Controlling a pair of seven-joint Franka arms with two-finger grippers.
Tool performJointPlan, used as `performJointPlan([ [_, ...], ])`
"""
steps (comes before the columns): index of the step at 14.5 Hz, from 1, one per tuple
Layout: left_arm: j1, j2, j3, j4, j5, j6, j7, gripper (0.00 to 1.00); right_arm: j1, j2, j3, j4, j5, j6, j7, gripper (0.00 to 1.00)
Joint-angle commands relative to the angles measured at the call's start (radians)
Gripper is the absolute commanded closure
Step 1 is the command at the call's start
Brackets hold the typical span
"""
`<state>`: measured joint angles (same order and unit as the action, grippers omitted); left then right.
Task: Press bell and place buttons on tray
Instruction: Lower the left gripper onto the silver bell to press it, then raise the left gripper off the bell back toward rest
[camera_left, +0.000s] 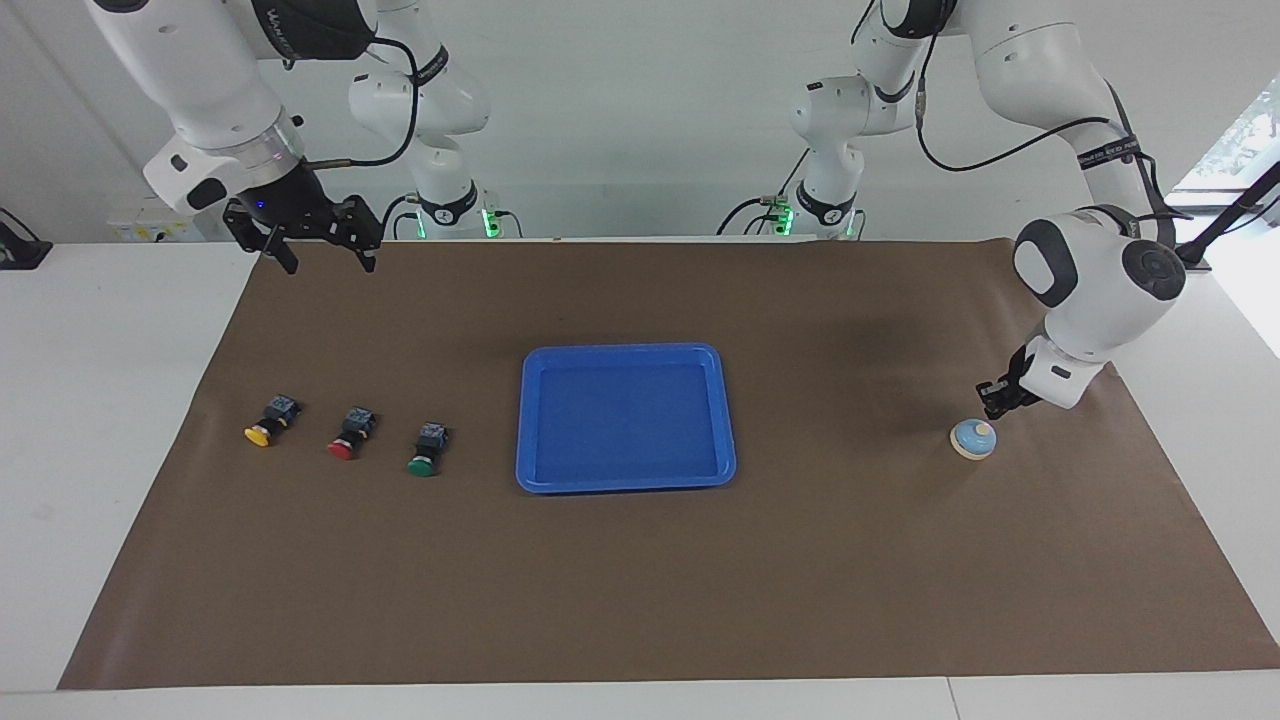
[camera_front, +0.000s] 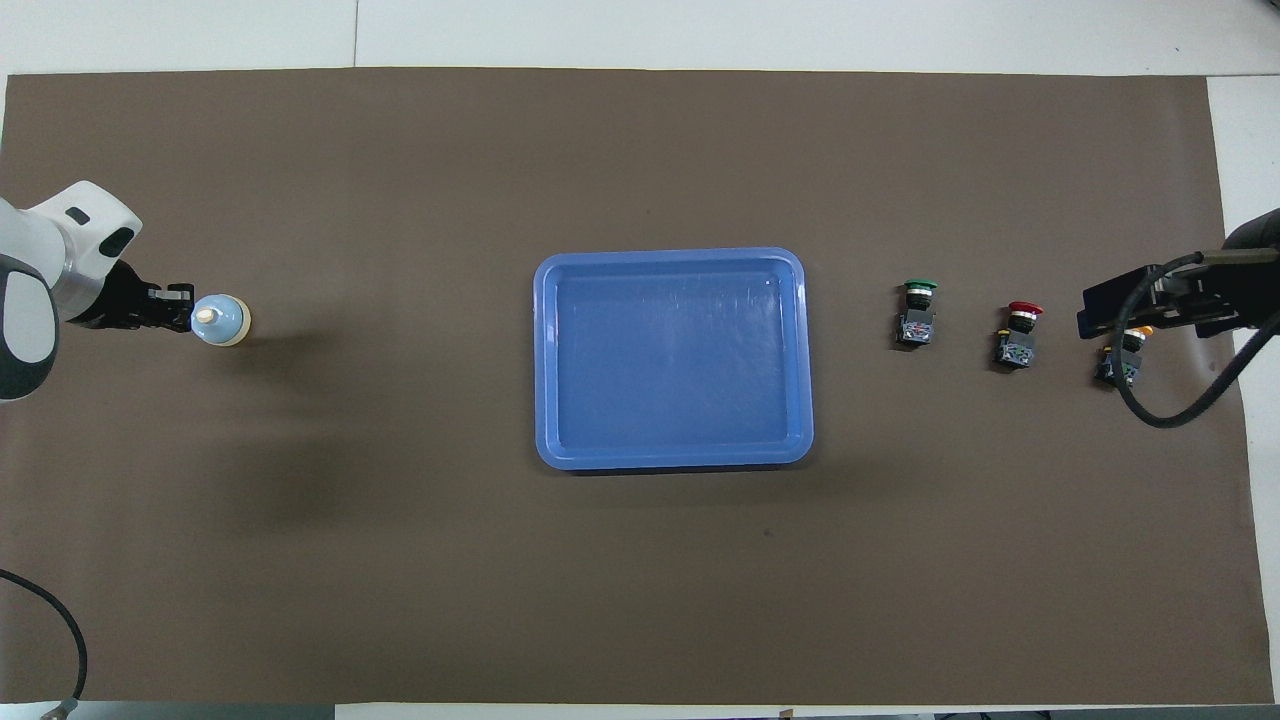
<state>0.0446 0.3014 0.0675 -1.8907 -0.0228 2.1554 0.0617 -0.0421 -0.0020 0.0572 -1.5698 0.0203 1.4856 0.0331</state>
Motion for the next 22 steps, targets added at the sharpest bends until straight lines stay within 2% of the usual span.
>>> performJointPlan([
  [1,0.0,0.025,0.0,-0.001,-0.02,0.044,-0.002,1.0,-0.015,-0.012,0.003,-0.009,0.023,-0.015,-0.035,0.0],
  [3,0.006,0.028,0.0,-0.03,-0.02,0.075,0.0,1.0,-0.015,-0.012,0.003,-0.009,0.021,-0.015,-0.035,0.0],
  [5,0.006,0.03,0.0,-0.008,-0.02,0.032,-0.002,1.0,-0.015,-0.012,0.003,-0.009,0.021,-0.013,-0.035,0.0],
  [8,-0.009,0.015,-0.005,0.094,-0.02,-0.153,-0.006,1.0,-0.016,-0.012,0.003,-0.009,0.021,-0.013,-0.035,0.0],
  [9,-0.017,-0.007,-0.006,0.137,-0.02,-0.242,-0.006,0.93,-0.016,-0.012,0.003,-0.009,0.021,-0.013,-0.035,0.0],
  [10,-0.017,-0.024,-0.008,0.168,-0.022,-0.317,-0.008,0.84,-0.015,-0.012,0.003,-0.01,0.021,-0.013,-0.035,0.0],
  [11,-0.017,-0.053,-0.011,0.191,-0.02,-0.389,-0.009,0.68,-0.015,-0.012,0.003,-0.01,0.021,-0.015,-0.036,0.0],
  [12,-0.022,-0.082,-0.012,0.205,-0.022,-0.454,-0.01,0.38,-0.015,-0.012,0.004,-0.01,0.021,-0.012,-0.036,0.0],
  [13,-0.034,-0.114,-0.011,0.206,-0.02,-0.51,-0.01,0.0,-0.01,-0.012,0.003,-0.013,0.021,-0.001,-0.03,0.0],
  [14,-0.038,-0.151,-0.011,0.2,-0.02,-0.549,-0.01,0.0,-0.002,-0.015,0.003,-0.025,0.018,0.016,-0.024,0.0],
  [15,-0.038,-0.185,-0.011,0.197,-0.02,-0.589,-0.008,0.0,-0.001,-0.03,0.004,-0.071,0.015,0.083,-0.024,0.0],
  [18,-0.037,-0.263,-0.011,0.197,-0.02,-0.663,-0.006,0.0,0.004,-0.101,0.016,-0.296,0.01,0.279,-0.016,0.0],
  [20,-0.038,-0.281,-0.011,0.199,-0.02,-0.675,-0.005,0.0,0.045,-0.063,0.02,-0.36,0.001,0.382,0.013,0.0],
  [22,-0.048,-0.294,-0.011,0.183,-0.02,-0.701,-0.002,0.0,0.062,0.029,0.021,-0.36,-0.06,0.476,0.068,0.0],
])
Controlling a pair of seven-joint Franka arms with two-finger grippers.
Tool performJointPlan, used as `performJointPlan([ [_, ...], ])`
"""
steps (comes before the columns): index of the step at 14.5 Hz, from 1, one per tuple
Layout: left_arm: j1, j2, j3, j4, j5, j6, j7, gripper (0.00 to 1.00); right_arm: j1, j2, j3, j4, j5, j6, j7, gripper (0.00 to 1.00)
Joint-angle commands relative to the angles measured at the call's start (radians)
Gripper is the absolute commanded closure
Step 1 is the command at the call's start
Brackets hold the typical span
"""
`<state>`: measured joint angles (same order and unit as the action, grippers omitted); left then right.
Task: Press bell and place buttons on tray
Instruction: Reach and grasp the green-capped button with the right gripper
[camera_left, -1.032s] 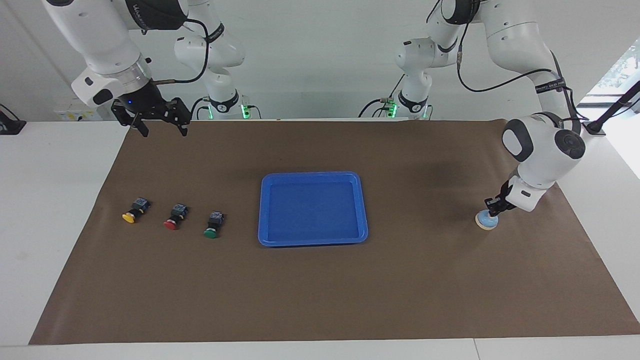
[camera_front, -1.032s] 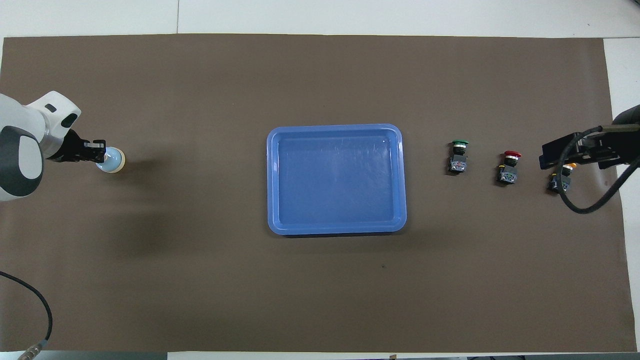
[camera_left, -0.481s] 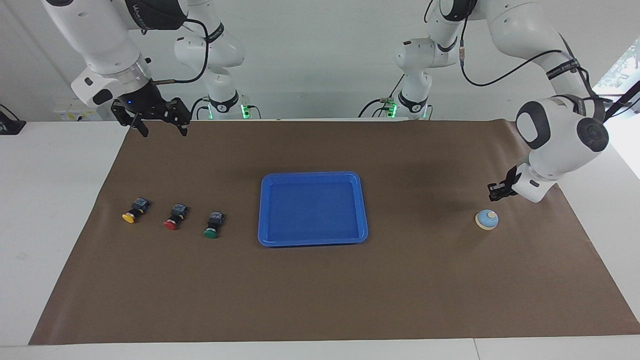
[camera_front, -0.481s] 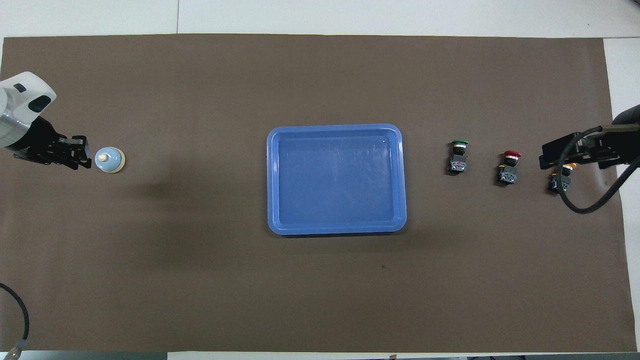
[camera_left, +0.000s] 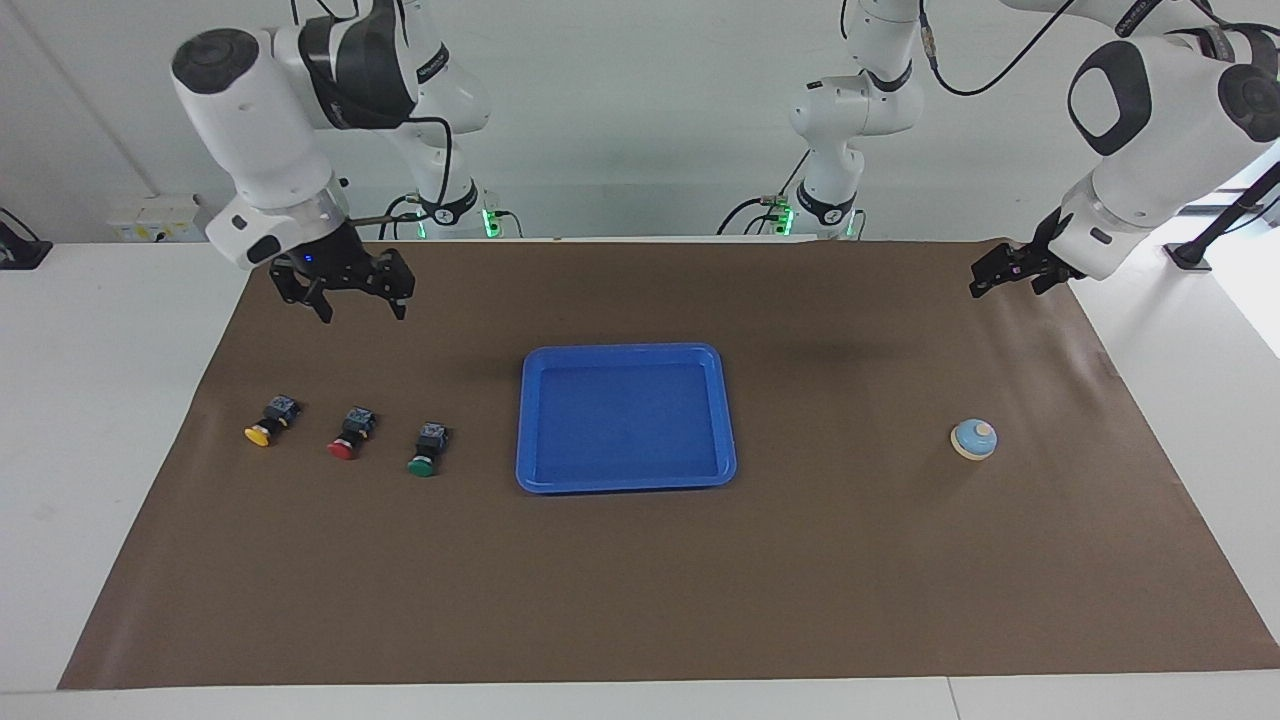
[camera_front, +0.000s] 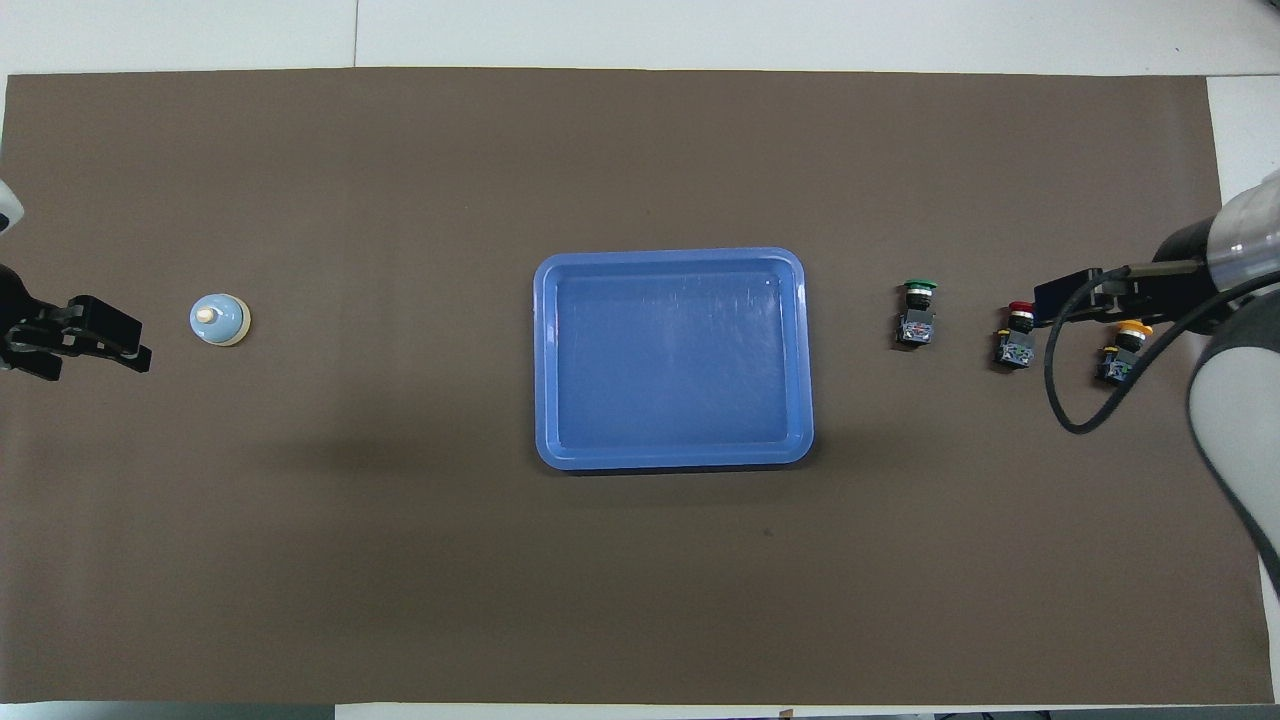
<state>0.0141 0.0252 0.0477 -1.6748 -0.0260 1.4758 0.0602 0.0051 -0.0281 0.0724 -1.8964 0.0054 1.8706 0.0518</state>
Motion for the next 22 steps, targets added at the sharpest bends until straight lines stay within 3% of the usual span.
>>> performJointPlan([
  [1,-0.029,-0.028,0.009,-0.042,-0.015,-0.028,-0.002,0.0,0.031,0.098,0.004,-0.038,-0.053,0.142,0.066,0.0],
  [6,-0.031,-0.028,0.009,-0.039,-0.015,-0.028,-0.003,0.0,0.024,0.198,0.004,-0.15,-0.056,0.398,0.086,0.0],
  [8,-0.035,-0.028,0.009,-0.04,-0.015,-0.026,-0.003,0.0,0.01,0.256,0.003,-0.141,-0.056,0.444,0.095,0.0],
  [15,-0.042,-0.034,0.009,-0.042,-0.015,-0.019,-0.005,0.0,0.006,0.343,0.003,-0.141,-0.056,0.527,0.138,0.03],
  [17,-0.042,-0.047,0.011,-0.039,-0.015,-0.015,-0.008,0.0,0.007,0.341,0.004,-0.142,-0.056,0.526,0.14,0.18],
  [18,-0.042,-0.056,0.011,-0.039,-0.015,-0.018,-0.008,0.0,0.007,0.341,0.004,-0.142,-0.056,0.526,0.14,0.4],
  [19,-0.042,-0.065,0.012,-0.04,-0.015,-0.022,-0.007,0.0,0.007,0.341,0.004,-0.144,-0.056,0.521,0.138,0.74],
  [20,-0.039,-0.068,0.011,-0.039,-0.014,-0.017,-0.003,0.0,0.007,0.34,0.004,-0.144,-0.056,0.515,0.131,1.0],
  [22,-0.043,-0.065,0.012,-0.014,-0.005,-0.017,-0.003,0.0,0.007,0.338,0.004,-0.141,-0.056,0.492,0.123,1.0],
])
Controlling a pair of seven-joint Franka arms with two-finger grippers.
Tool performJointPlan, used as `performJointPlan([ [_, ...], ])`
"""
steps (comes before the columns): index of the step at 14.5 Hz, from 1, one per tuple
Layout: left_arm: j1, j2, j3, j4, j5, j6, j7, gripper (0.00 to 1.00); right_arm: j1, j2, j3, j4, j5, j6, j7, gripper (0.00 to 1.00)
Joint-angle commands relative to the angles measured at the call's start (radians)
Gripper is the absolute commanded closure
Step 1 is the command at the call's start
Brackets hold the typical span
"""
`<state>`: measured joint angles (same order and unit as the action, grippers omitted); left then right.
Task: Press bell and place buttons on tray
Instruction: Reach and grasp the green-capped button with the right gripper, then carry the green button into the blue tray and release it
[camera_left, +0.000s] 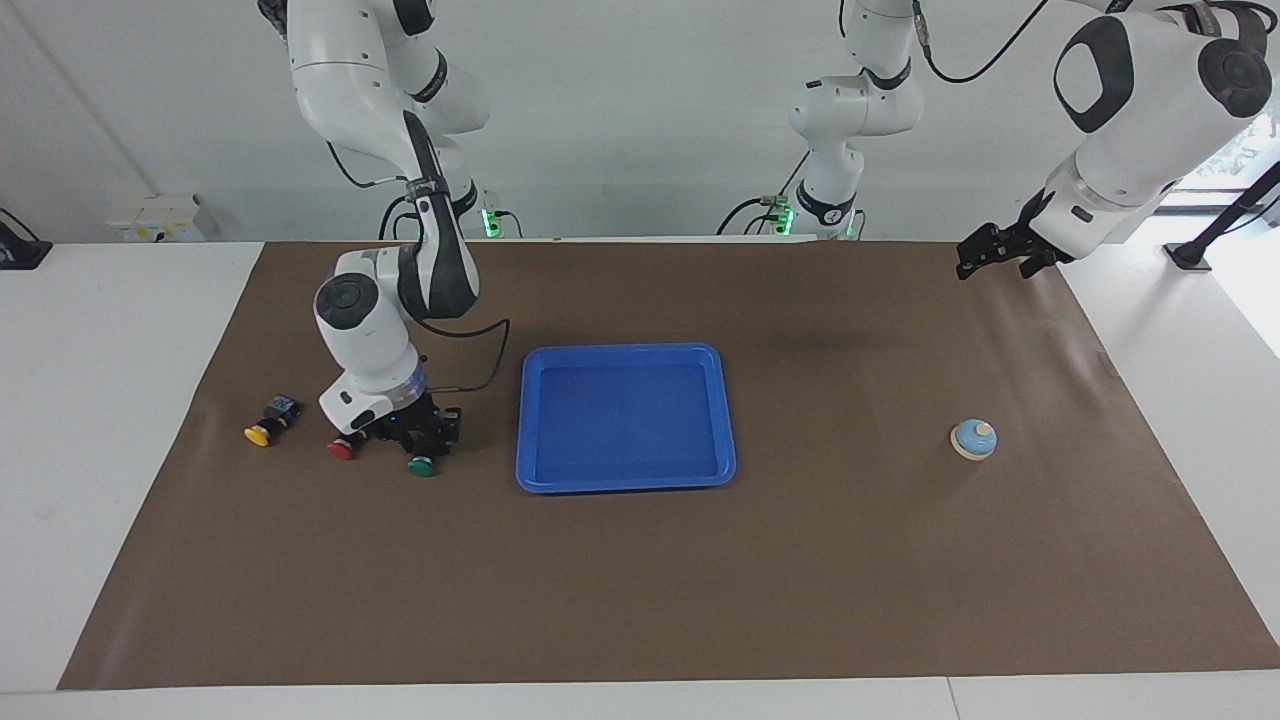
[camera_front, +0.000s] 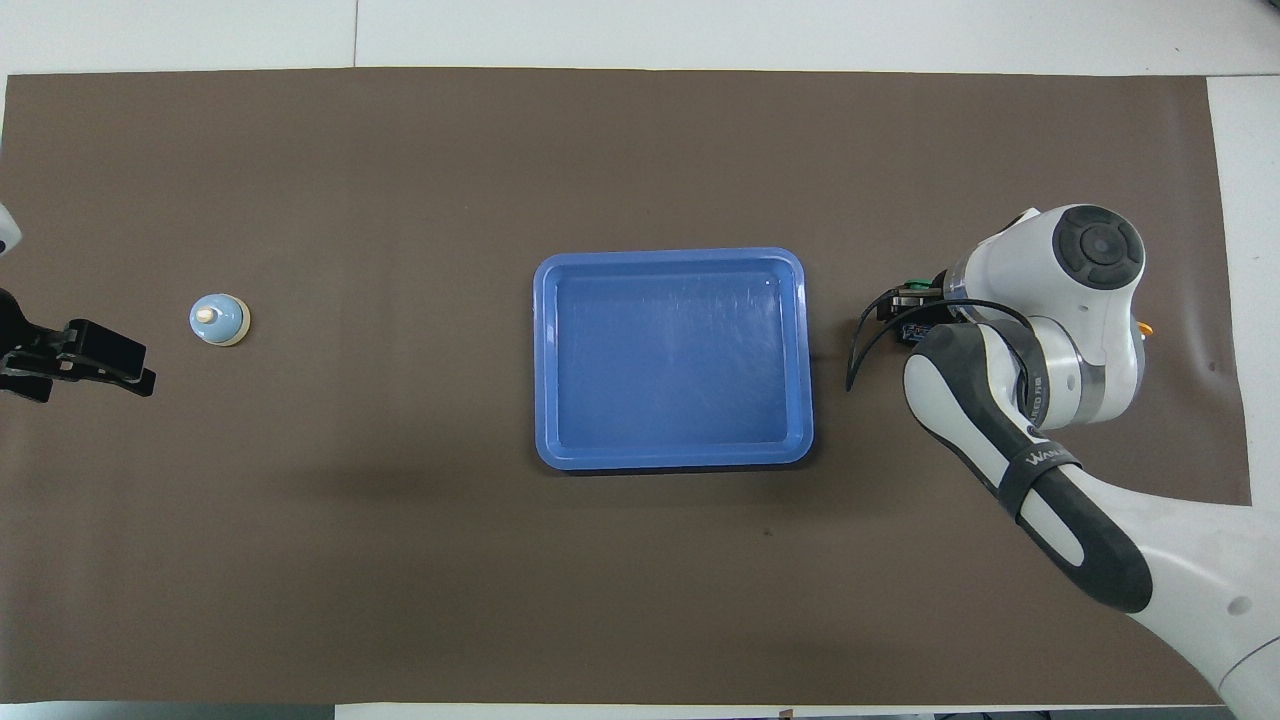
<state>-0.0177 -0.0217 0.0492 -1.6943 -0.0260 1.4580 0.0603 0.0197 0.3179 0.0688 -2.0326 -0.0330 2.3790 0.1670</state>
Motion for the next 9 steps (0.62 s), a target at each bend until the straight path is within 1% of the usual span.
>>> performJointPlan([
  [1,-0.011,-0.02,0.011,0.008,-0.005,-0.001,-0.004,0.0,-0.004,-0.01,0.008,0.008,-0.016,-0.039,0.008,1.0],
  [2,-0.011,-0.02,0.009,0.008,-0.005,0.002,-0.004,0.0,0.003,-0.013,0.008,0.037,-0.016,-0.079,0.008,1.0],
  [4,-0.016,-0.02,0.008,0.008,-0.005,0.011,-0.005,0.0,0.023,-0.013,0.009,0.147,-0.013,-0.231,0.008,1.0],
  [6,-0.037,-0.017,0.008,0.01,-0.005,0.028,-0.007,0.0,0.075,-0.01,0.009,0.256,0.002,-0.357,0.011,1.0],
  [7,-0.047,-0.017,0.008,0.01,-0.005,0.03,-0.008,0.0,0.107,-0.01,0.009,0.285,0.014,-0.389,0.019,1.0],
  [9,-0.047,-0.018,0.009,0.01,-0.005,0.051,-0.01,0.0,0.153,-0.013,0.009,0.301,0.066,-0.399,0.028,1.0],
])
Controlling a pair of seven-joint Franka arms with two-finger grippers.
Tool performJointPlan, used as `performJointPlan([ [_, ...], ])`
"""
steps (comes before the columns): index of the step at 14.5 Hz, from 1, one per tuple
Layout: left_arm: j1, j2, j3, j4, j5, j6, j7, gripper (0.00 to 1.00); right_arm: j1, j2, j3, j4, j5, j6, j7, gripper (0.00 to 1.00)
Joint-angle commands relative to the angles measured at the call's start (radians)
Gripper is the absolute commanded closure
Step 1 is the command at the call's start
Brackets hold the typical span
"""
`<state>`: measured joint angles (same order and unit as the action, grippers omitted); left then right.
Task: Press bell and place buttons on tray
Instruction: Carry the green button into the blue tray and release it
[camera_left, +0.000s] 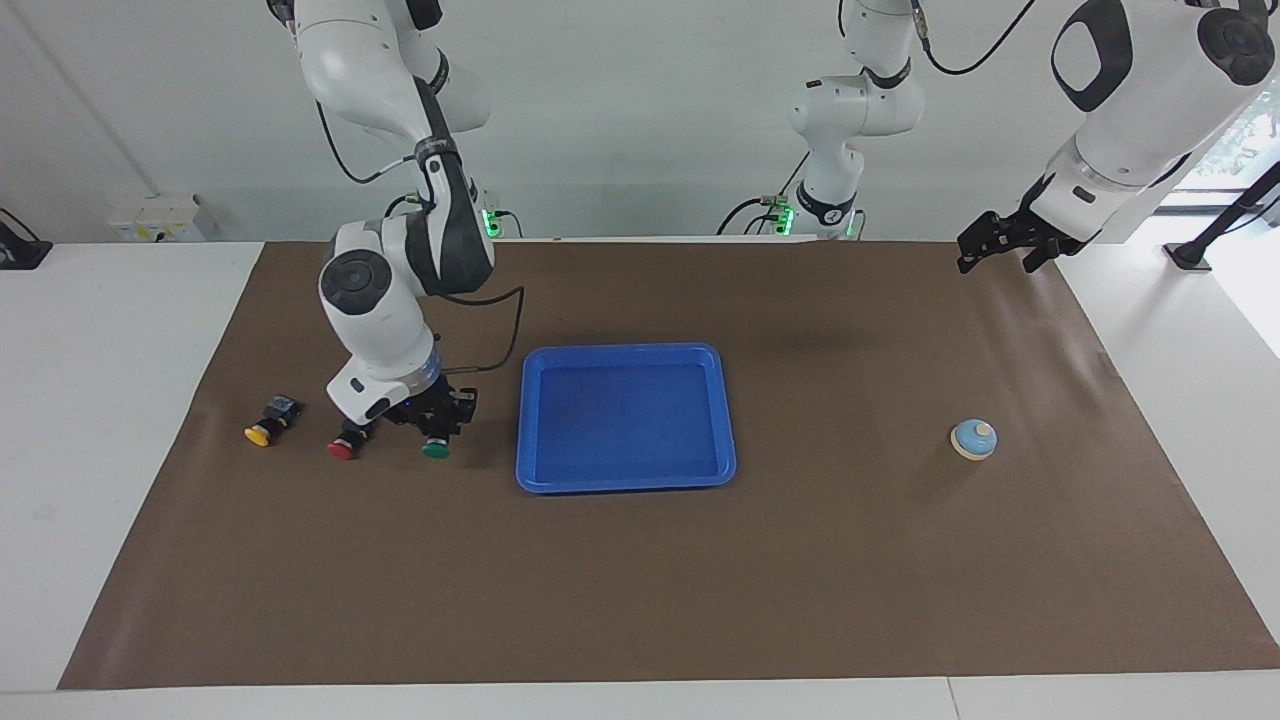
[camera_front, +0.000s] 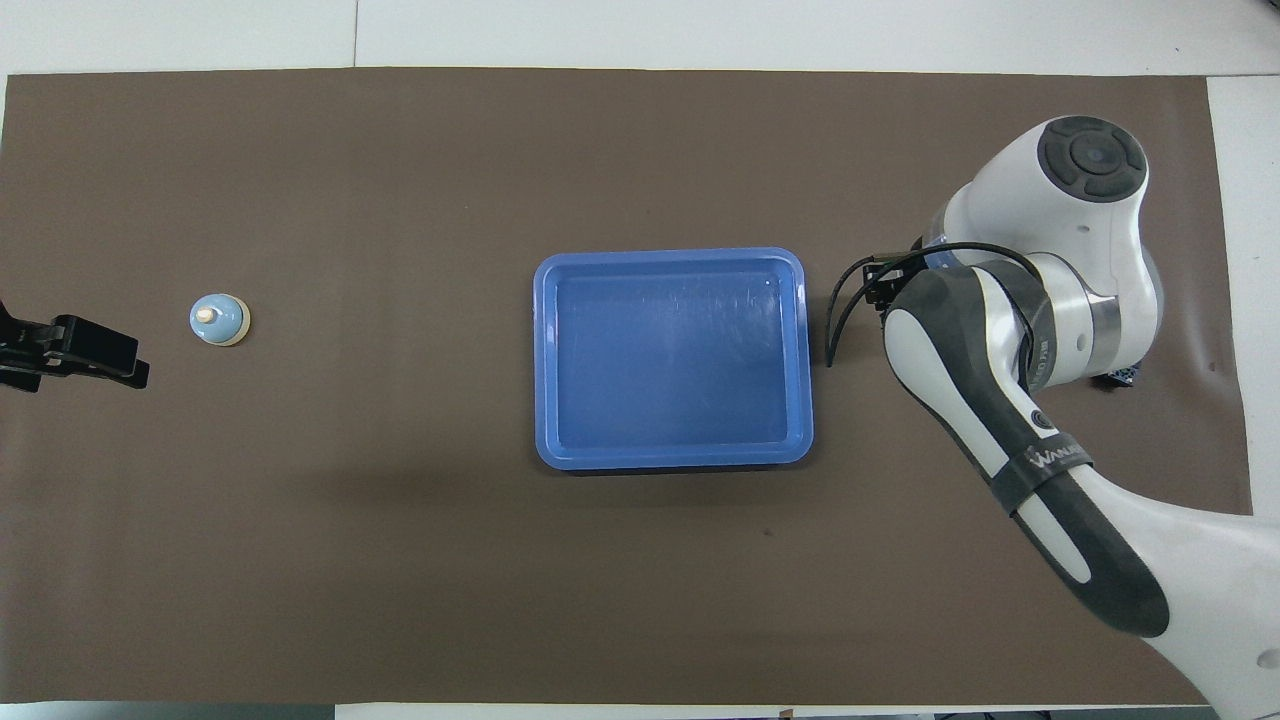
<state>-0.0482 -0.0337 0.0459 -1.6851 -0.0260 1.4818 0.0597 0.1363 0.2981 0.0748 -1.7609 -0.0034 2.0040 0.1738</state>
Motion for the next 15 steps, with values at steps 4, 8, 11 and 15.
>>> performJointPlan([
  [4,-0.015,-0.009,0.012,-0.004,-0.006,0.031,-0.006,0.0,0.164,-0.002,0.002,-0.014,0.048,0.033,0.14,1.0],
  [8,-0.012,-0.009,0.012,-0.004,-0.006,0.031,-0.008,0.0,0.193,-0.01,0.002,-0.147,0.048,0.208,0.167,1.0],
  [11,-0.009,-0.009,0.012,-0.004,-0.006,0.031,-0.008,0.0,0.197,0.003,0.003,-0.195,0.049,0.286,0.177,1.0],
  [15,-0.009,-0.009,0.012,-0.004,-0.006,0.031,-0.008,0.0,0.198,0.006,0.003,-0.199,0.052,0.285,0.243,0.66],
])
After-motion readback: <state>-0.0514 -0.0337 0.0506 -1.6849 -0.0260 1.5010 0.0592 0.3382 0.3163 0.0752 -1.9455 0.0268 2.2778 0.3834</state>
